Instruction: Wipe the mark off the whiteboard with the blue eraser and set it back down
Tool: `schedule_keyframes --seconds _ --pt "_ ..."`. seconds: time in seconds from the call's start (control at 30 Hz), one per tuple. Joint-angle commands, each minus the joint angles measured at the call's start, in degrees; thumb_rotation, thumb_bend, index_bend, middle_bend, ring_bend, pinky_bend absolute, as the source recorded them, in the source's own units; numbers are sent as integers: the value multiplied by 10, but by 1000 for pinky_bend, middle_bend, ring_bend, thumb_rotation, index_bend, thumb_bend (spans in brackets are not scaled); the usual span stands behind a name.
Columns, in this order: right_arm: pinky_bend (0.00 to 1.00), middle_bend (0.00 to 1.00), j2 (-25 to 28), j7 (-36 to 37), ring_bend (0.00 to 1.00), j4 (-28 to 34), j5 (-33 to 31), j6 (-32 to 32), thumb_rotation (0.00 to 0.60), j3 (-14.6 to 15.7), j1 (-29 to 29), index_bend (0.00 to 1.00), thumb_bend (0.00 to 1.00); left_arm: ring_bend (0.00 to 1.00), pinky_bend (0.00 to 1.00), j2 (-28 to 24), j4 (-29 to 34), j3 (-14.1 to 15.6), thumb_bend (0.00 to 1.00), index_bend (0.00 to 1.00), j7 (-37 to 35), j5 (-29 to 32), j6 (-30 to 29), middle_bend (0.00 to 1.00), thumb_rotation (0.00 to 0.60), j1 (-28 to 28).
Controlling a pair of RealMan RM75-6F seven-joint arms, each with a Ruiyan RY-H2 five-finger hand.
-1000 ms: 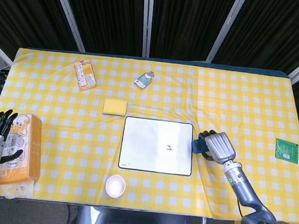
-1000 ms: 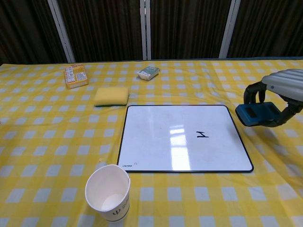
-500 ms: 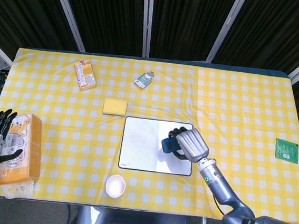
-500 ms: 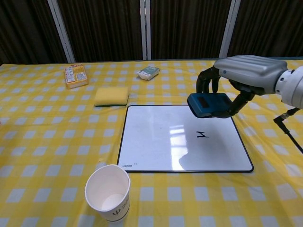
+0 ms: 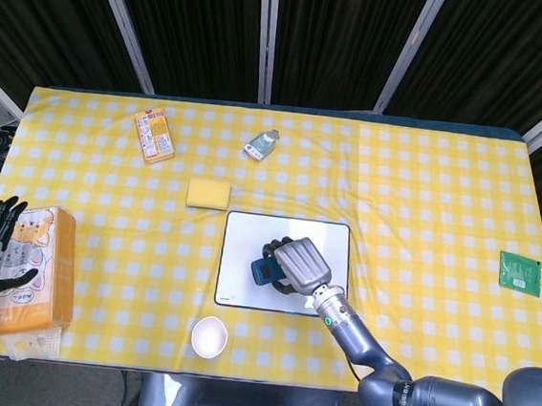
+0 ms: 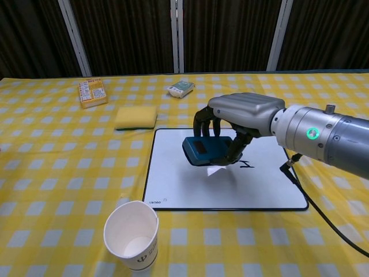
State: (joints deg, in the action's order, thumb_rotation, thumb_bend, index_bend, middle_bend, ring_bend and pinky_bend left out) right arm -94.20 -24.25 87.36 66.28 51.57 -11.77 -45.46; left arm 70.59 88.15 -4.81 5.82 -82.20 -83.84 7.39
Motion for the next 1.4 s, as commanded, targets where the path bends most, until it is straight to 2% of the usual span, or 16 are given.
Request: schedule_keyframes --seconds 0.03,0.63,1.13,1.4 --pt "813 709 -12 8 735 -13 -6 -8 600 -1 -8 834 445 0 0 1 -1 0 0 0 0 2 2 0 600 1" --pt "815 720 -37 53 750 -71 -27 -47 600 13 -24 831 445 0 0 5 -7 -1 0 0 3 12 13 0 600 6" --pt "815 720 -10 70 750 -116 -68 -54 600 19 -9 828 445 0 0 2 -6 -2 0 0 2 14 13 0 600 6" --pt "815 721 -1 76 751 -102 -73 -50 600 19 -4 828 445 0 0 3 -5 -1 0 0 5 13 13 0 600 7"
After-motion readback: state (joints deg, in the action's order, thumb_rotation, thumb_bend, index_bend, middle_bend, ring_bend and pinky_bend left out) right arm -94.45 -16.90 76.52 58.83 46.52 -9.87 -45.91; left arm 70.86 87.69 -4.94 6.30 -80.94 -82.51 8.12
